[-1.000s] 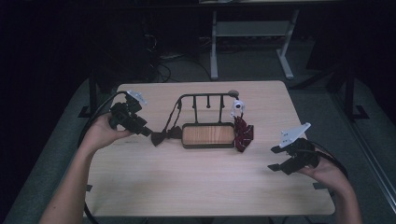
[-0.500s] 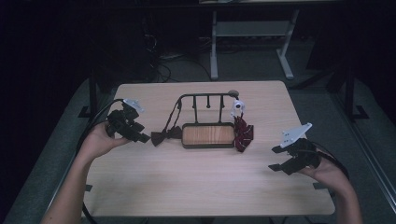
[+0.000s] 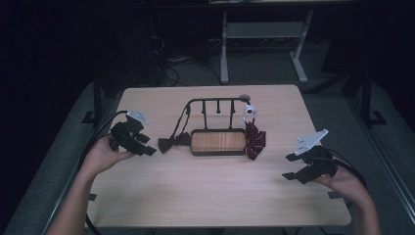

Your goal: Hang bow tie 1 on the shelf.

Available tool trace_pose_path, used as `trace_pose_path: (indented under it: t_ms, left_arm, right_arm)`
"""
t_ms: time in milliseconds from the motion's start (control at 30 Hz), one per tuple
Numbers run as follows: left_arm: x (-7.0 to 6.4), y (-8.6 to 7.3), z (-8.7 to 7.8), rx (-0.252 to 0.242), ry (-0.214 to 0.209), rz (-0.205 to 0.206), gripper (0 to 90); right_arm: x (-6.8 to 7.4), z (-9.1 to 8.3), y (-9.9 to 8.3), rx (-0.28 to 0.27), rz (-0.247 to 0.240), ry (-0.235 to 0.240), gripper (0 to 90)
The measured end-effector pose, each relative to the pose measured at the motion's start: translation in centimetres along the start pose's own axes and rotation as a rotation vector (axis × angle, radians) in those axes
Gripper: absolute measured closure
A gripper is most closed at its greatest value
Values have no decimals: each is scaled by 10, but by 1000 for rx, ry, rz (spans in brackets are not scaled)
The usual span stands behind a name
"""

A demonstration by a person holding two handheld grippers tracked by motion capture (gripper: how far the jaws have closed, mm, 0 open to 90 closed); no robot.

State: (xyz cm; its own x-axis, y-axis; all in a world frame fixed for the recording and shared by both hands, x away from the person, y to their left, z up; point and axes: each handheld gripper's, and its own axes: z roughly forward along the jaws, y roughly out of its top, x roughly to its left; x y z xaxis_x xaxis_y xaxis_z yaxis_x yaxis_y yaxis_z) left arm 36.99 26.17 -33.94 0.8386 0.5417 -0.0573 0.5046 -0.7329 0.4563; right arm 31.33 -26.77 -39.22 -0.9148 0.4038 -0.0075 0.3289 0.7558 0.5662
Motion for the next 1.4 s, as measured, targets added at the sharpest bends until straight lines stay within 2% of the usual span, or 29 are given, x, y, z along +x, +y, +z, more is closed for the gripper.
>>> trace_pose_path:
  t_ms: [533, 567, 633, 767, 800, 900, 967, 1000, 1033, 1100, 1233, 1400]
  left_arm:
    - [-6, -23, 11, -29, -6, -12, 380]
    - [-7, -24, 12, -32, -9, -22, 379]
    - [-8, -27, 15, -32, -9, -12, 375]
    - [-11, -32, 20, -44, -7, -19, 370]
    - [-11, -32, 21, -36, -7, -7, 368]
    - [-14, -35, 24, -50, -6, -23, 362]
    - [-14, -36, 25, -47, -7, -11, 357]
    - [-16, -37, 27, -61, -9, -23, 356]
    - [-16, -38, 26, -47, -11, -10, 356]
    - [-18, -40, 29, -61, -15, -19, 356]
    - [-20, -43, 33, -54, -18, -13, 350]
    - [-23, -48, 36, -62, -16, -15, 332]
  right_arm:
    - [1, 2, -3, 8, 7, 5, 318]
    - [1, 2, -3, 9, 7, 5, 318]
    - [1, 2, -3, 10, 9, 6, 318]
    - [1, 3, -4, 12, 14, 10, 318]
    - [1, 3, -4, 11, 8, 7, 317]
    - [2, 4, -5, 14, 13, 8, 309]
    - [1, 4, -6, 18, 17, 9, 308]
    - [2, 4, -6, 18, 22, 10, 309]
    - [2, 5, -6, 18, 21, 10, 309]
    - [1, 5, -7, 18, 7, 5, 308]
    - [2, 6, -9, 23, 28, 13, 307]
    - [2, 7, -10, 24, 21, 14, 305]
